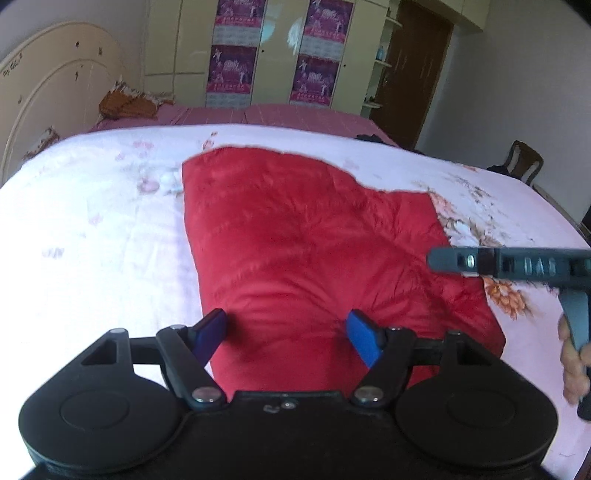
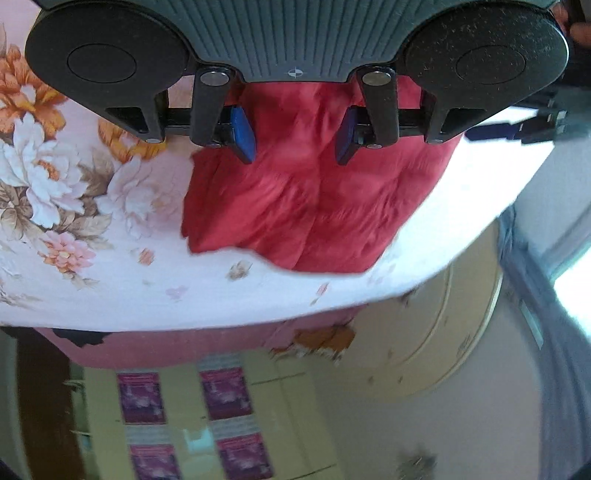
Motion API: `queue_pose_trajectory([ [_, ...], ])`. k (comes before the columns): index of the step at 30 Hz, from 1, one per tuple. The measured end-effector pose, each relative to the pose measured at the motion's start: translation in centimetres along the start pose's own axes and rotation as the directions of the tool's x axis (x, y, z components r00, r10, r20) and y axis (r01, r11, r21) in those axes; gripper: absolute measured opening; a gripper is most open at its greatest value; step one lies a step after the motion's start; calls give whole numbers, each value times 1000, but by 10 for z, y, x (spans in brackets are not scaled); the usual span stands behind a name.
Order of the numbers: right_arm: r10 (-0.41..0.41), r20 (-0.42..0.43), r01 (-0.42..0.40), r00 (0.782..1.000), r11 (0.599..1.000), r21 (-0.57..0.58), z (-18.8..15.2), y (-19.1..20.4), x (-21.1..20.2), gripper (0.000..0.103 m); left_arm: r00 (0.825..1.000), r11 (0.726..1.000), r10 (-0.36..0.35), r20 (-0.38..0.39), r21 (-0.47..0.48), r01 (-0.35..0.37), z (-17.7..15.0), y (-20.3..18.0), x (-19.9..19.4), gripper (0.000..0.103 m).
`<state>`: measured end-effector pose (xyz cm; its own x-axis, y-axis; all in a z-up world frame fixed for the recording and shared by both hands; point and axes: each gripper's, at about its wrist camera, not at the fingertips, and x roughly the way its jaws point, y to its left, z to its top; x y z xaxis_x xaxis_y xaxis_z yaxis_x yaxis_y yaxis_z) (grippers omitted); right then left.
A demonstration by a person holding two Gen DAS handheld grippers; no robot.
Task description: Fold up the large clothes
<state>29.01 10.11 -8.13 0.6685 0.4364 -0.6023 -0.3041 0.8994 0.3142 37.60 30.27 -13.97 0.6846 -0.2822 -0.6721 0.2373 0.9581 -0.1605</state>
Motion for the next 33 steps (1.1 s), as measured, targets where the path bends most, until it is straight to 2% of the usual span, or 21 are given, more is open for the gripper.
queue_pose_trajectory([
  [6, -86, -74, 82, 994, 995, -50, -34, -1, 14, 49, 1000, 1000, 14, -9, -10, -15, -9, 4, 8, 72],
  [12, -90, -119, 90, 989, 996, -7, -47, -14, 28, 51, 1000, 1000, 11, -21, -4, -11, -13, 8, 15, 72],
  [16, -47, -157, 64, 986, 993, 103, -48, -27, 30, 53, 999, 1000, 8, -34, 2, -8, -9, 9, 14, 72],
  [19, -35, -171, 55, 985, 992, 112, -41, -28, 21, 53, 999, 1000, -3, -35, -15, 2, -2, 14, 7, 71],
  [23, -37, -126, 50, 991, 994, 99, -29, -25, -1, 53, 1000, 1000, -14, -15, -20, 14, 8, 17, -4, 68],
  [28, -53, -2, 53, 999, 994, 95, 0, -21, -26, 53, 999, 999, -35, 42, 15, 35, 31, 11, -14, 68],
  [33, -99, 67, 97, 993, 995, 39, 38, -12, -6, 53, 997, 1000, -20, 69, 10, 19, 65, 12, 17, 68],
])
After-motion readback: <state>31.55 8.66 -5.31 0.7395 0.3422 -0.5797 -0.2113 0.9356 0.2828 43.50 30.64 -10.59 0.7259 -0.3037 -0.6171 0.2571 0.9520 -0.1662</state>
